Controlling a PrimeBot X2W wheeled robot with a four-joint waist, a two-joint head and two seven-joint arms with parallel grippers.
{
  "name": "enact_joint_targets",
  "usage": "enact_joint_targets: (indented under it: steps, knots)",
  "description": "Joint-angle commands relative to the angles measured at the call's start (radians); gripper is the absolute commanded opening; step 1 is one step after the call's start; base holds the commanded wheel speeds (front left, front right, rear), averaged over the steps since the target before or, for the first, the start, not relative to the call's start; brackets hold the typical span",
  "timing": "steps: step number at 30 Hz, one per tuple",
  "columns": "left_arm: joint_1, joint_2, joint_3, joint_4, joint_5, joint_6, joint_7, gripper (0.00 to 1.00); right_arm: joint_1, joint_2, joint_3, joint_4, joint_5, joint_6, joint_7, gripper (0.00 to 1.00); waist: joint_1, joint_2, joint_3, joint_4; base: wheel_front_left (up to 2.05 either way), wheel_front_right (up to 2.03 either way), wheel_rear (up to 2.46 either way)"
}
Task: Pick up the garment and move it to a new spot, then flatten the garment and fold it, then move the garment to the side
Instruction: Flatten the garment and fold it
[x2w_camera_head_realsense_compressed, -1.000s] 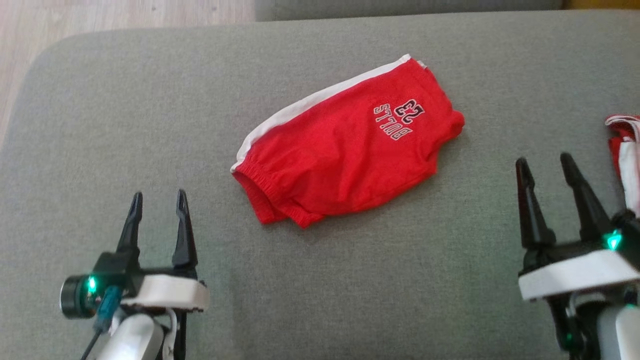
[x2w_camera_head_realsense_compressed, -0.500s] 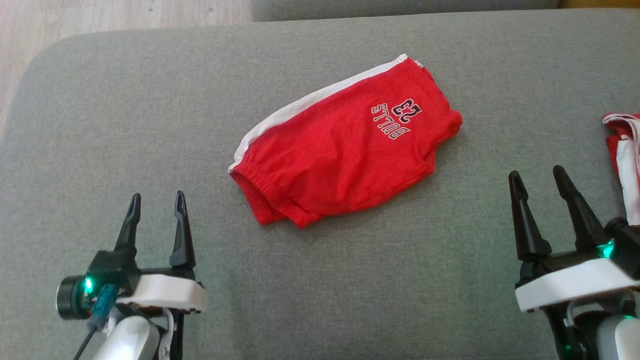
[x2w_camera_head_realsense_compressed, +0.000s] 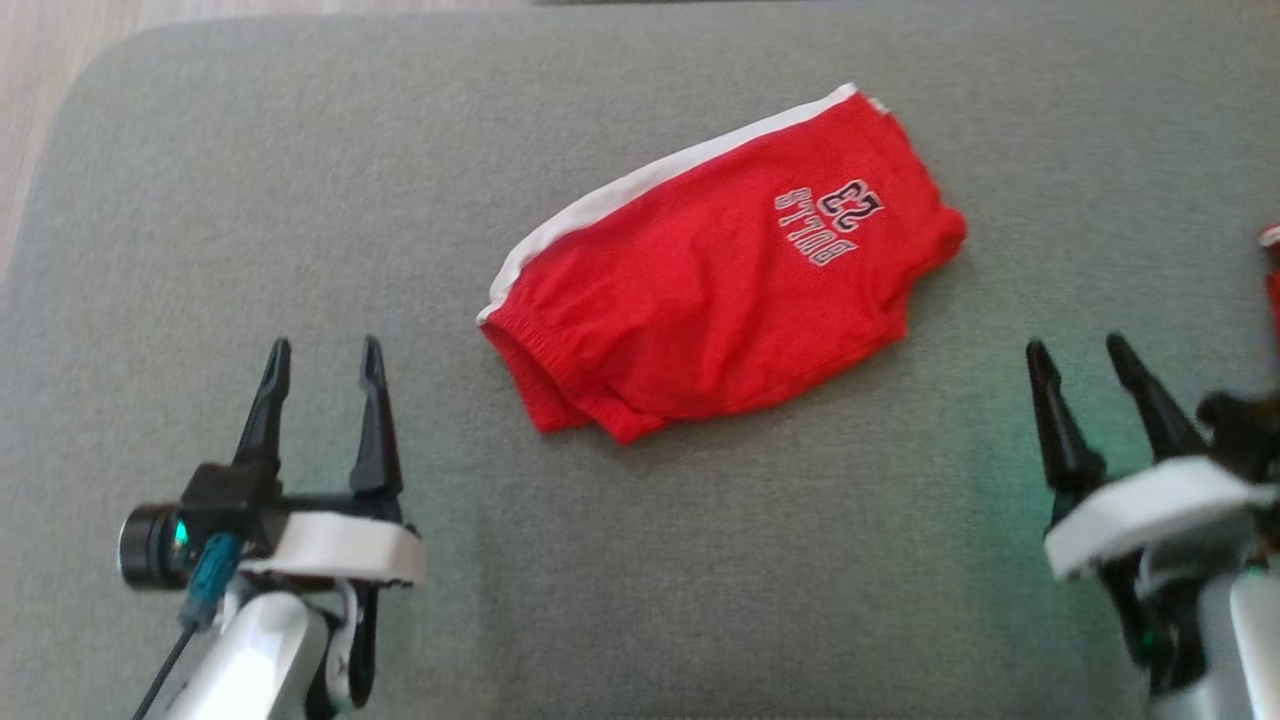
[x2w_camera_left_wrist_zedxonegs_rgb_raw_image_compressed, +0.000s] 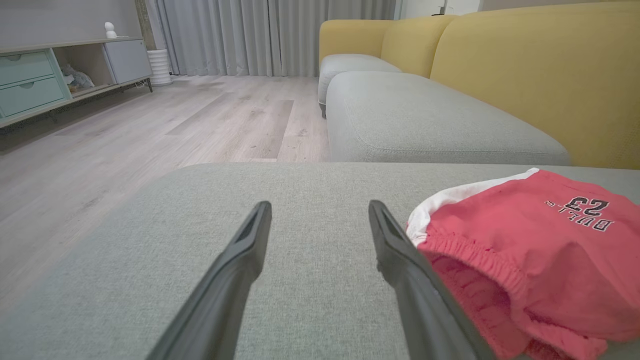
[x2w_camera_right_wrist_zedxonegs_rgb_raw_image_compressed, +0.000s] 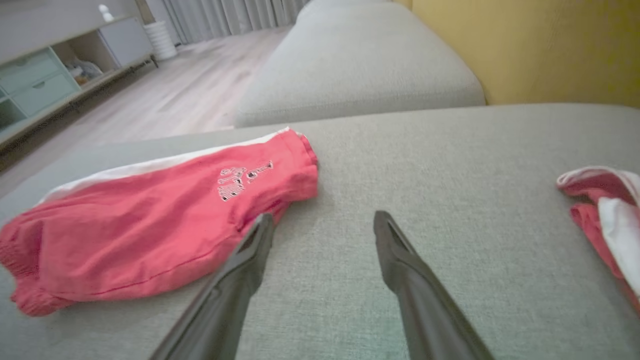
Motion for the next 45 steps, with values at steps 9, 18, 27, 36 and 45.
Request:
enact_joint_targets:
  steps: [9,18,27,36,45]
  knots:
    - [-0.124,-0.009,-0.007,-0.064,0.036,-0.005,-0.007,1.0,-0.351,-0.133,0.126,0.33,0.115,-0.002,0.0,1.0,0.0,-0.0001,0.098,0.113,0.0,0.0,0.0]
    - [-0.138,-0.036,-0.023,-0.044,0.032,-0.01,-0.028,1.0,-0.519,-0.143,0.17,0.631,0.169,-0.002,0.207,1.0,0.0,-0.0001,0.111,0.155,0.0,0.0,0.0]
    - [-0.12,-0.031,-0.018,-0.036,0.027,-0.003,-0.037,1.0,-0.492,-0.145,0.221,0.579,0.22,-0.002,0.197,0.0,0.0,-0.0001,0.078,0.129,0.0,0.0,0.0]
    - [-0.083,-0.007,-0.025,-0.047,0.022,0.004,-0.013,1.0,-0.243,-0.106,0.117,0.395,0.23,-0.002,0.091,0.0,0.0,-0.0001,0.009,0.059,0.0,0.0,0.0]
    - [-0.073,0.006,-0.044,-0.065,0.019,-0.002,0.013,1.0,-0.108,-0.071,0.002,0.283,0.194,-0.002,0.136,0.0,0.0,-0.0001,-0.011,0.034,0.0,0.0,0.0]
